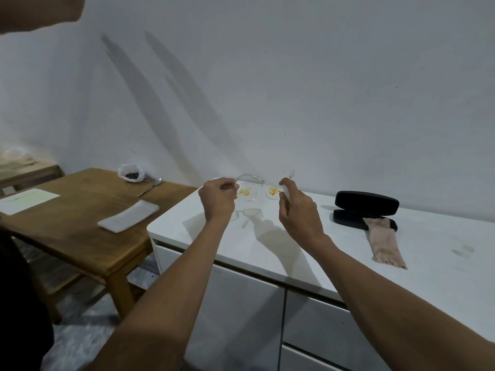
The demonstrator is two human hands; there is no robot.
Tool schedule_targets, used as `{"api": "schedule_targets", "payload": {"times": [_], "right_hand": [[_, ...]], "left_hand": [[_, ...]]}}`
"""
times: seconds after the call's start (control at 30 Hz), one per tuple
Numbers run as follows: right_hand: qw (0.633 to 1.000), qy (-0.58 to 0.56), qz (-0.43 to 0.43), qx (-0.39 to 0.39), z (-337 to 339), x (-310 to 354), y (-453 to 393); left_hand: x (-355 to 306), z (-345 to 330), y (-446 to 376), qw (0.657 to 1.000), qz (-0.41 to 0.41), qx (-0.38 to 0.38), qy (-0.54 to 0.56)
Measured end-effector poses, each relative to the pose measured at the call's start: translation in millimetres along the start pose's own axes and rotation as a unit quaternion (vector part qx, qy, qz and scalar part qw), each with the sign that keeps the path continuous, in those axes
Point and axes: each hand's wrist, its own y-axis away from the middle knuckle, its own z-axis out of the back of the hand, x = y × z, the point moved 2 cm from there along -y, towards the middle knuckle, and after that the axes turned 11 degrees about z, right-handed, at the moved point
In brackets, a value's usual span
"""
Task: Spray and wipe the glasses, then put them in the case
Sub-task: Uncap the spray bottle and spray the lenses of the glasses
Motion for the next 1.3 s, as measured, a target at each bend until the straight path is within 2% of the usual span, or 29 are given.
{"api": "schedule_targets", "payload": {"times": [0.3, 0.43, 0.57, 0.73, 0.93, 1.07, 1.2, 1.3], "right_hand": [[0.998, -0.046, 0.033, 0.0, -3.5, 17.1, -2.0], [0.996, -0.043, 0.072, 0.006, -11.1, 30.5, -4.8], [0.996, -0.039, 0.075, 0.012, -18.3, 37.3, -6.7], [1.0, -0.008, 0.015, 0.0, -19.3, 33.0, -8.2], [0.988, -0.073, -0.106, -0.08, -8.3, 20.4, 0.9], [0.944, -0.197, -0.231, -0.131, -3.3, 3.4, 2.2], [0.845, -0.395, -0.329, -0.144, 0.1, -6.6, -3.4], [0.793, -0.475, -0.363, -0.119, 4.8, -4.6, -12.3]], "left_hand": [[-3.6, -2.3, 3.1, 1.0, 0.005, 0.007, -0.001], [-8.6, -3.5, 6.0, 1.0, 0.004, 0.011, -0.01], [-12.5, -1.0, 6.8, 1.0, -0.001, 0.009, -0.022], [-12.7, 1.5, 2.0, 1.0, 0.003, 0.008, -0.018], [-10.7, 6.4, -2.7, 1.0, 0.012, 0.005, 0.003], [-14.2, 9.4, -4.5, 0.999, 0.027, 0.002, 0.022], [-20.5, 9.6, -5.9, 0.998, 0.033, 0.017, 0.056], [-26.3, 7.8, -5.8, 0.997, 0.032, 0.029, 0.071]]}}
